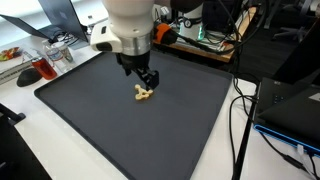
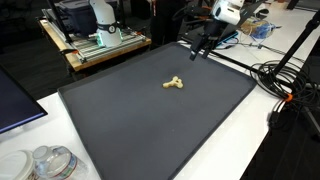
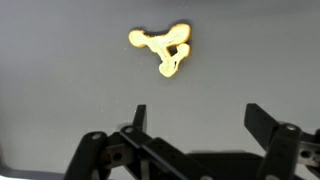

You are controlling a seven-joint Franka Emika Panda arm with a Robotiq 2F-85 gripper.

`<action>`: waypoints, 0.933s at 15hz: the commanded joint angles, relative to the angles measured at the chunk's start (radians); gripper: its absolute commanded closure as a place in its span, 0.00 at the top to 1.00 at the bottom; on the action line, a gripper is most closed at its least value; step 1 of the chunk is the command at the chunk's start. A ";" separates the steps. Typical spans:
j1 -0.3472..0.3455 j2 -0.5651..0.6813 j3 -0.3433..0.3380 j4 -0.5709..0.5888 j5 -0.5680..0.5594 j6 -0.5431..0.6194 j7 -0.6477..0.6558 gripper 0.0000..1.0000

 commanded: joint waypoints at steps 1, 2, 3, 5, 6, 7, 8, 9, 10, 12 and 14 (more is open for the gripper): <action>0.043 -0.175 -0.009 -0.240 -0.052 0.120 0.128 1.00; 0.046 -0.212 -0.002 -0.287 -0.063 0.157 0.133 1.00; 0.048 -0.249 0.003 -0.332 -0.071 0.195 0.145 1.00; 0.041 -0.325 0.013 -0.428 -0.083 0.276 0.147 1.00; 0.038 -0.365 0.017 -0.477 -0.091 0.309 0.150 1.00; 0.033 -0.403 0.023 -0.526 -0.094 0.338 0.145 1.00; 0.029 -0.444 0.028 -0.575 -0.092 0.356 0.151 1.00; 0.024 -0.485 0.034 -0.625 -0.087 0.382 0.155 1.00; 0.022 -0.527 0.039 -0.676 -0.091 0.394 0.172 1.00; 0.012 -0.612 0.056 -0.780 -0.105 0.437 0.198 1.00; -0.010 -0.695 0.075 -0.882 -0.119 0.491 0.235 1.00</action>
